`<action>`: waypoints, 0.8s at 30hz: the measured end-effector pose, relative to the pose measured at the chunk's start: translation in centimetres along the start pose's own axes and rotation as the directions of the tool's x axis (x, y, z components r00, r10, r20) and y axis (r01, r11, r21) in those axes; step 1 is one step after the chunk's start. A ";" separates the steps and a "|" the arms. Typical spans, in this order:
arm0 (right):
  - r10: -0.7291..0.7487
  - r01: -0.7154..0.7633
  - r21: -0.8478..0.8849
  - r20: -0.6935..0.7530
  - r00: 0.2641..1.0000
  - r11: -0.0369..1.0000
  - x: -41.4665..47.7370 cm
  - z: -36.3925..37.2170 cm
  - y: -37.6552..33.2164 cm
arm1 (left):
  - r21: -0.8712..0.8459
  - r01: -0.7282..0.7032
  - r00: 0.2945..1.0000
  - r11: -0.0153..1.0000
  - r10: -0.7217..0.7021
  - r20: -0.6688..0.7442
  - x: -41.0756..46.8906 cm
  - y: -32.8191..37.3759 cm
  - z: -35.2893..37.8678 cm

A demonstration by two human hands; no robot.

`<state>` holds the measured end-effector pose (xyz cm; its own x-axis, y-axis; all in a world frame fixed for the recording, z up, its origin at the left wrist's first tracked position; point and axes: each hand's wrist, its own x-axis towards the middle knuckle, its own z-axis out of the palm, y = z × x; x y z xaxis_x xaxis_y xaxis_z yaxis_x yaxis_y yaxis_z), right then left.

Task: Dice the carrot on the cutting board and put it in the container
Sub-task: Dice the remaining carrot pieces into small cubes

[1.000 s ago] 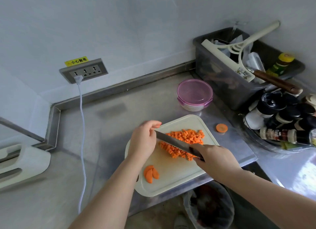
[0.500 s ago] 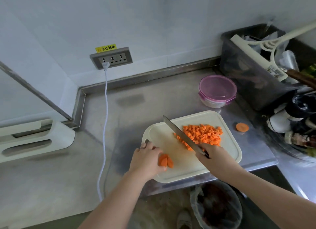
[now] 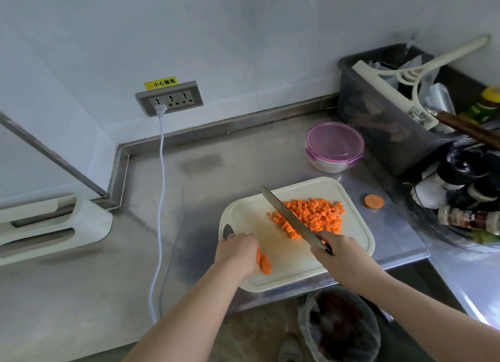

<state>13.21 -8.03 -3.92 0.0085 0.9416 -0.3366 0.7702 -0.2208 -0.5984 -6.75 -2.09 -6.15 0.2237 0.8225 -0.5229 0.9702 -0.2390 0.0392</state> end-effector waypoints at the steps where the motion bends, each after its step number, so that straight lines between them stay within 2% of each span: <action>1: 0.004 -0.004 0.002 0.001 1.000 1.000 0.0 0.0 0.0 | 0.007 0.001 1.000 1.000 -0.001 0.013 0.1 0.1 -0.1; 7: 0.005 -0.005 -0.003 -0.001 1.000 1.000 -0.1 0.1 -0.2 | -0.114 0.004 0.996 0.993 0.006 0.087 0.0 0.0 -0.4; 16: 0.008 -0.008 0.005 0.007 1.000 1.000 -0.1 -0.1 -0.5 | -0.112 -0.057 0.991 0.992 0.071 0.117 -0.3 0.6 -0.5; 18: 0.010 -0.010 0.009 0.002 1.000 1.000 -0.1 -0.3 -0.5 | -0.202 -0.046 0.991 0.978 0.070 0.115 -0.2 0.4 -0.5; 20: 0.014 -0.014 0.016 -0.001 1.000 1.000 0.0 -0.4 -0.5 | -0.363 0.005 0.998 0.932 0.019 0.062 0.4 -0.2 -0.7; 24: 0.020 -0.020 0.020 0.007 1.000 1.000 0.2 -0.6 -0.5 | -0.668 0.084 0.989 0.739 -0.146 -0.036 2.2 -0.7 -0.9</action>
<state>13.18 -7.55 -3.26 0.0196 0.9352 -0.3537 0.7569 -0.2450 -0.6058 -6.81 0.34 -6.56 0.0834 0.8666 -0.4919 0.7982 0.2374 0.5536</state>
